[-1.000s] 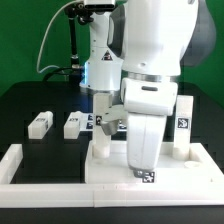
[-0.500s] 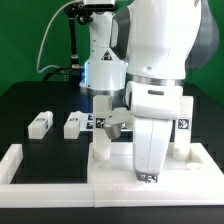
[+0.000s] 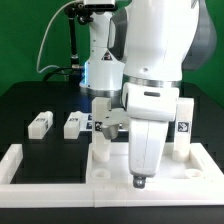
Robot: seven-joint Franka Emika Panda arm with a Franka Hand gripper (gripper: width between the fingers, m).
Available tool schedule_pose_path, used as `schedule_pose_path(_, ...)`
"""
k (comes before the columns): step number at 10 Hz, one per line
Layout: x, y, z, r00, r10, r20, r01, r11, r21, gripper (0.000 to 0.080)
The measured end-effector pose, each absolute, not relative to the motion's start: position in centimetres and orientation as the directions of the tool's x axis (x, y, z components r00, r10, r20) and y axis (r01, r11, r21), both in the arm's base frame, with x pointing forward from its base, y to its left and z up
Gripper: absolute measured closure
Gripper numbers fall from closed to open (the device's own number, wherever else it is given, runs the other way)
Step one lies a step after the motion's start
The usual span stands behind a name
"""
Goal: Assemble desk
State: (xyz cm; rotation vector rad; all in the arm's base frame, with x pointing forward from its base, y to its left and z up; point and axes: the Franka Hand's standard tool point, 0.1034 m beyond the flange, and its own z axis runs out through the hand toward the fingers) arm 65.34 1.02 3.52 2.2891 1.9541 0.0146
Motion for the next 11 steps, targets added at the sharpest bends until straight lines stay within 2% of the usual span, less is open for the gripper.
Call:
schedule_pose_path(1, 65.3, 1.0, 3.5, 0.161, 0.984, -0.078, 0.983, -0.153, 0.106, 0.0219)
schedule_pose_path(2, 65.3, 0.9, 3.5, 0.162, 0.984, -0.078, 0.982, -0.153, 0.106, 0.0163)
schedule_pose_path(3, 65.3, 0.9, 3.5, 0.162, 0.984, -0.078, 0.982, -0.154, 0.106, 0.0153)
schedule_pose_path(8, 65.4, 0.4, 3.8, 0.184, 0.980, -0.079, 0.978, -0.175, 0.111, 0.0151)
schedule_pose_path(9, 65.2, -1.2, 4.7, 0.200, 0.976, -0.089, 0.975, -0.189, 0.114, 0.0151)
schedule_pose_path(11, 64.3, -5.1, 7.8, 0.253, 0.962, -0.105, 0.964, -0.242, 0.107, 0.0151)
